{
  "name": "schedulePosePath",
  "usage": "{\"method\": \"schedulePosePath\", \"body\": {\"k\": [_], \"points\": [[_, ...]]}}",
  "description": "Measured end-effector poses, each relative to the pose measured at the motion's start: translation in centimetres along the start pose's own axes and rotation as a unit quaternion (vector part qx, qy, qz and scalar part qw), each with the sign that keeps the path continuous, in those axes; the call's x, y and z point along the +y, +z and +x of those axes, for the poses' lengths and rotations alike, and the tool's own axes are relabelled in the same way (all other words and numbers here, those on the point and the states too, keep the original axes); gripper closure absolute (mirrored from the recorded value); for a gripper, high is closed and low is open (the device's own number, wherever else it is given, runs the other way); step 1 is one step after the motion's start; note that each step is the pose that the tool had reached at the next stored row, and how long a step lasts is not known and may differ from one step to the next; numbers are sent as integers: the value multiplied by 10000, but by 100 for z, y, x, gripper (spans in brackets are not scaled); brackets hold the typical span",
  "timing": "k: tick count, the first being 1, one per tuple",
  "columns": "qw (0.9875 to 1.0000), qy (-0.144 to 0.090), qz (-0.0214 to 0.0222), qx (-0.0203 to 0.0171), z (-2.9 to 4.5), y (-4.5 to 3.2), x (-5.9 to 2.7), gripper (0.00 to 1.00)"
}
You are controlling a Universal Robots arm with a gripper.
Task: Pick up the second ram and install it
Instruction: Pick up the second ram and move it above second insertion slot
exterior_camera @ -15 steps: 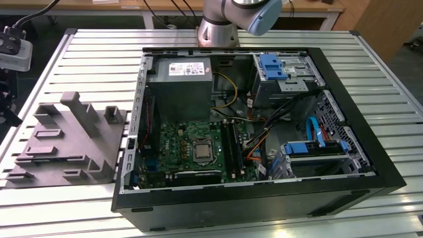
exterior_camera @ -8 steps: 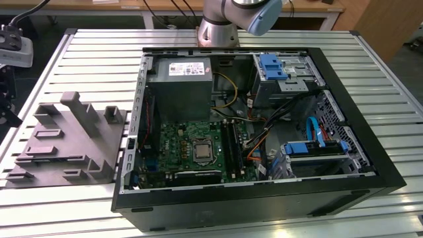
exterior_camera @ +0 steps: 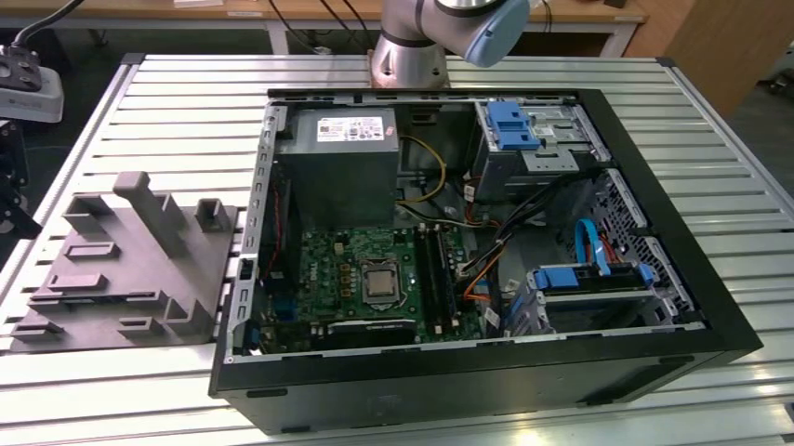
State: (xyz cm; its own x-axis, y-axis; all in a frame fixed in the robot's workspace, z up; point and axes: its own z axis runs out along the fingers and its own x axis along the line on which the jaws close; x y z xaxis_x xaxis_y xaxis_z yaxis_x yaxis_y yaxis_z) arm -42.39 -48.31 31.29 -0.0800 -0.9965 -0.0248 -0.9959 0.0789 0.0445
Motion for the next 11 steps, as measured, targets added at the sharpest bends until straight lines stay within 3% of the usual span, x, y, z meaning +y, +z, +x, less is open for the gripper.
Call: {"method": "schedulePosePath", "body": {"k": [11], "points": [[10000, 0, -8, 0, 2, 112, -5, 90]]}}
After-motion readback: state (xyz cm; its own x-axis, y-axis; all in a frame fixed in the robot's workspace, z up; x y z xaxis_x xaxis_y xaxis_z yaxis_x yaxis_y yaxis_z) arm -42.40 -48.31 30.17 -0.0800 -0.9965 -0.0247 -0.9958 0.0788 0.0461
